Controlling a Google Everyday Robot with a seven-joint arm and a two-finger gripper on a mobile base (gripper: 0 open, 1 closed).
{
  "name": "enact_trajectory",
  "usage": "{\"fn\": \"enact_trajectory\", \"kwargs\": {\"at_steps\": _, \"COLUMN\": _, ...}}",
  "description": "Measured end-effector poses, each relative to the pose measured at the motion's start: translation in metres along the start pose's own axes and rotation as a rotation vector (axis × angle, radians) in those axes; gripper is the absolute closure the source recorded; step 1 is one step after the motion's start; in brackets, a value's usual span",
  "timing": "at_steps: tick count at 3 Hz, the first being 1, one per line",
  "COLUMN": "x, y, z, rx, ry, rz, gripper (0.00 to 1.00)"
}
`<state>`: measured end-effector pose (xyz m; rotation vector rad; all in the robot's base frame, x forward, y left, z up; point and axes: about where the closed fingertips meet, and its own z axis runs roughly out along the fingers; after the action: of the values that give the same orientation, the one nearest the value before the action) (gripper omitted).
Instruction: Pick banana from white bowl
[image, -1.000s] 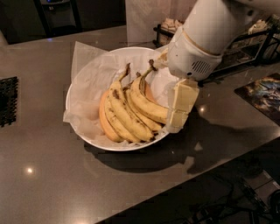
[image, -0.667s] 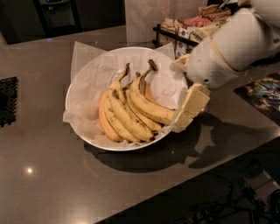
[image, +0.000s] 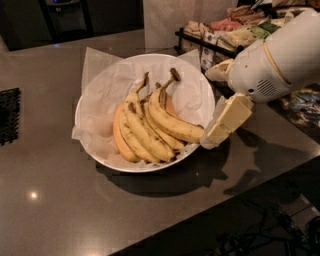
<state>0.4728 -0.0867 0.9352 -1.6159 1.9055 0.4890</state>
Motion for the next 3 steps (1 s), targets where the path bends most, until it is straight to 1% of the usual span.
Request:
{"fn": "enact_trajectory", "kwargs": {"at_steps": 1, "x": -0.006, "y": 0.0, "z": -0.006, "rx": 0.026, "ry": 0.015, "rz": 0.018, "gripper": 0.0}}
{"fn": "enact_trajectory", "kwargs": {"at_steps": 2, "x": -0.071, "y": -0.007, "z": 0.012, "rx": 0.001, "ry": 0.055, "rz": 0.025, "gripper": 0.0}}
{"fn": "enact_trajectory", "kwargs": {"at_steps": 3, "x": -0.071, "y": -0.007, "z": 0.012, "rx": 0.001, "ry": 0.055, "rz": 0.025, "gripper": 0.0}}
